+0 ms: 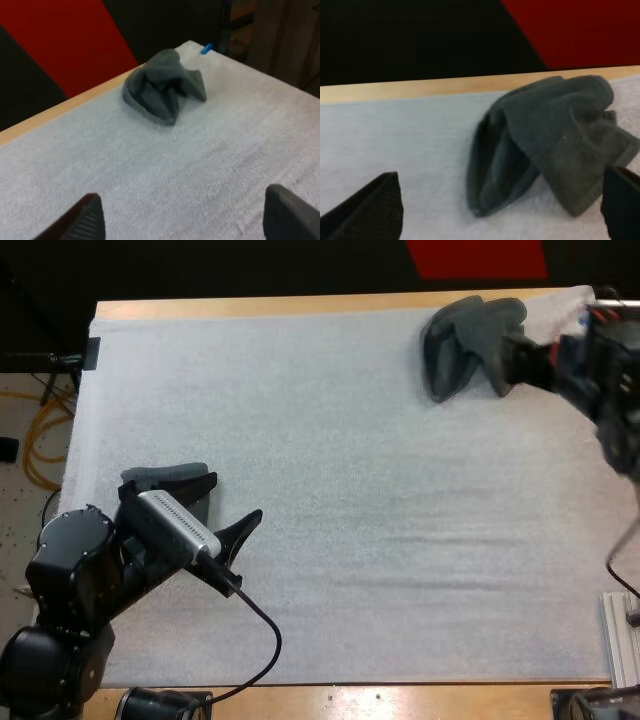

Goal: Pick towel from pile fold and stack

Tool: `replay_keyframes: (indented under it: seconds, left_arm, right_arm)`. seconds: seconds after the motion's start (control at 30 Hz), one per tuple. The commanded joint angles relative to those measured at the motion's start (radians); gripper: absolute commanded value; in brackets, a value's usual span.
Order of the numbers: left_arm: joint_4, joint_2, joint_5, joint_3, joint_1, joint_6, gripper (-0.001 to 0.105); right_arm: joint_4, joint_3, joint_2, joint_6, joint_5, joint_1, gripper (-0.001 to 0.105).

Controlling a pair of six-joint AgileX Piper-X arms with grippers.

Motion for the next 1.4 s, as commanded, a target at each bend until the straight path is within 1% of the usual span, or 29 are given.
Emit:
replay_keyframes:
  seconds: [0.0,0.17,0.3,0.43,0.57,0.67,0.7,0.73,0.77,0.83,0.87,0.9,0.93,1.03,1.13,1.23,1.37]
  left_arm:
    - [-0.014,0.01,0.008,-0.005,-0.005,-0.005,0.064]
    - [-0.014,0.012,0.008,-0.005,-0.005,-0.009,0.064]
    - [-0.014,0.022,0.008,-0.005,-0.005,-0.009,0.064]
    - [-0.013,0.041,0.008,-0.005,-0.005,-0.009,0.064]
    - [-0.011,0.064,0.008,-0.005,-0.005,-0.009,0.064]
    - [-0.011,0.072,0.008,-0.005,-0.005,-0.009,0.064]
    - [-0.011,0.072,0.008,-0.005,-0.005,-0.009,0.064]
    - [-0.011,0.072,0.008,-0.005,-0.005,-0.009,0.064]
    - [-0.011,0.072,0.008,-0.005,-0.005,-0.009,0.064]
    - [-0.011,0.072,0.008,-0.005,-0.005,-0.009,0.064]
    - [-0.011,0.072,0.008,-0.005,-0.005,-0.009,0.064]
    - [-0.011,0.072,0.008,-0.005,-0.005,-0.009,0.064]
    - [-0.011,0.072,0.008,-0.005,-0.005,-0.009,0.064]
    - [-0.011,0.072,0.008,-0.005,-0.005,-0.009,0.064]
    - [-0.011,0.072,0.008,-0.005,-0.005,-0.009,0.064]
    - [-0.011,0.072,0.008,-0.005,-0.005,-0.009,0.064]
    - [-0.011,0.072,0.008,-0.005,-0.005,-0.009,0.064]
  right_arm:
    - [-0.006,-0.042,0.066,0.005,0.055,0.012,0.078]
    - [-0.004,-0.169,0.265,0.07,0.16,0.021,0.078]
    - [-0.004,-0.257,0.405,0.08,0.204,0.021,0.078]
    - [0.0,-0.323,0.512,0.115,0.207,0.021,0.078]
    - [0.002,-0.37,0.601,0.183,0.207,0.021,0.078]
    - [0.01,-0.384,0.635,0.184,0.205,0.021,0.077]
    - [0.014,-0.385,0.645,0.184,0.205,0.021,0.076]
    - [0.018,-0.386,0.649,0.184,0.205,0.021,0.071]
    - [0.024,-0.388,0.654,0.185,0.205,0.021,0.061]
    - [0.032,-0.388,0.657,0.184,0.205,0.021,0.036]
    - [0.033,-0.388,0.657,0.184,0.205,0.021,0.018]
    - [0.033,-0.389,0.657,0.184,0.205,0.021,0.004]
    - [0.033,-0.392,0.657,0.184,0.204,0.021,0.0]
    - [0.042,-0.409,0.655,0.185,0.182,0.021,0.001]
    - [0.087,-0.436,0.634,0.171,0.173,0.021,0.001]
    - [0.101,-0.444,0.584,0.118,0.173,0.021,0.001]
    - [0.104,-0.444,0.466,0.011,0.173,0.021,0.001]
